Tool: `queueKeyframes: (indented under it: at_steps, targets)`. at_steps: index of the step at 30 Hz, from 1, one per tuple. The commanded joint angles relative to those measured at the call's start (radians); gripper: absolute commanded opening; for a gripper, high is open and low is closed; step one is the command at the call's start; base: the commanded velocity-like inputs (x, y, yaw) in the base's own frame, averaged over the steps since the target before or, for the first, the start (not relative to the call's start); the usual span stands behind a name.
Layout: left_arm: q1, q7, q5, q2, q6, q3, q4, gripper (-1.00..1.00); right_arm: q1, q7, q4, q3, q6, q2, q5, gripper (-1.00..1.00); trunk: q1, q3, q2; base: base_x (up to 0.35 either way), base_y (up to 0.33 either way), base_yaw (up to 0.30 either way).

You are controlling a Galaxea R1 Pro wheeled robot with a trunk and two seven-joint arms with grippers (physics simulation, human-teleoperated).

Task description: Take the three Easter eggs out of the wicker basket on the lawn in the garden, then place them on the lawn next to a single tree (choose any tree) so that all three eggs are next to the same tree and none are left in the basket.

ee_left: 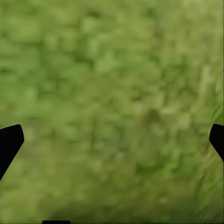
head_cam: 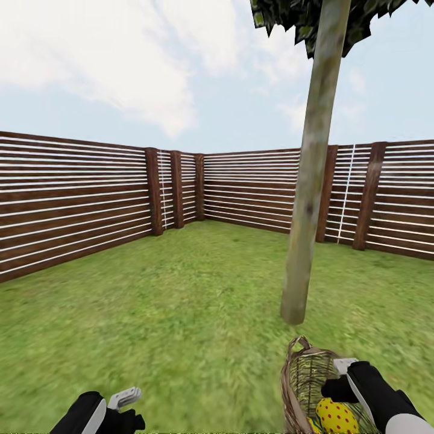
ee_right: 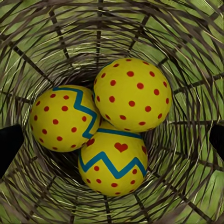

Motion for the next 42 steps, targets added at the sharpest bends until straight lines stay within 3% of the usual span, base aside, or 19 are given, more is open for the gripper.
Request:
queueKeyframes:
  at_steps: [1, 27, 28, 29, 30, 35, 42]
  targets:
    - [-0.001, -0.003, 0.000, 0.000, 0.005, 0.003, -0.001, 1.00, -0.001, 0.008, -0.002, -0.005, 0.004, 0.001, 0.011, 1.00, 0.004, -0.004, -0.008, 0.000, 0.000, 0.000]
    - [0.000, -0.003, 0.006, 0.003, 0.010, 0.011, -0.006, 1.00, -0.001, 0.008, -0.002, -0.006, 0.004, -0.002, 0.009, 1.00, 0.022, -0.103, -0.027, 0.000, 0.000, 0.000]
    - [-0.001, -0.003, 0.006, 0.003, 0.010, 0.011, -0.006, 1.00, -0.001, 0.009, -0.002, -0.006, 0.004, -0.004, 0.009, 1.00, 0.022, -0.103, -0.027, 0.000, 0.000, 0.000]
    - [0.000, -0.003, 0.005, 0.003, 0.009, 0.011, -0.006, 1.00, -0.001, 0.020, -0.001, -0.005, 0.005, -0.031, 0.008, 1.00, 0.022, -0.103, -0.027, 0.000, 0.000, 0.000]
    - [-0.001, -0.003, 0.005, 0.003, 0.009, 0.011, -0.006, 1.00, -0.001, 0.025, -0.001, -0.005, 0.005, -0.034, 0.008, 1.00, 0.022, -0.103, -0.027, 0.000, 0.000, 0.000]
    - [-0.001, -0.003, 0.004, 0.003, 0.008, 0.011, -0.005, 1.00, -0.001, 0.034, -0.001, -0.005, 0.005, -0.051, 0.009, 1.00, 0.022, -0.103, -0.027, 0.000, 0.000, 0.000]
    - [-0.001, -0.003, 0.005, 0.003, 0.008, 0.011, -0.004, 1.00, -0.001, 0.034, -0.001, -0.005, 0.005, -0.055, 0.010, 1.00, 0.022, -0.103, -0.027, 0.000, 0.000, 0.000]
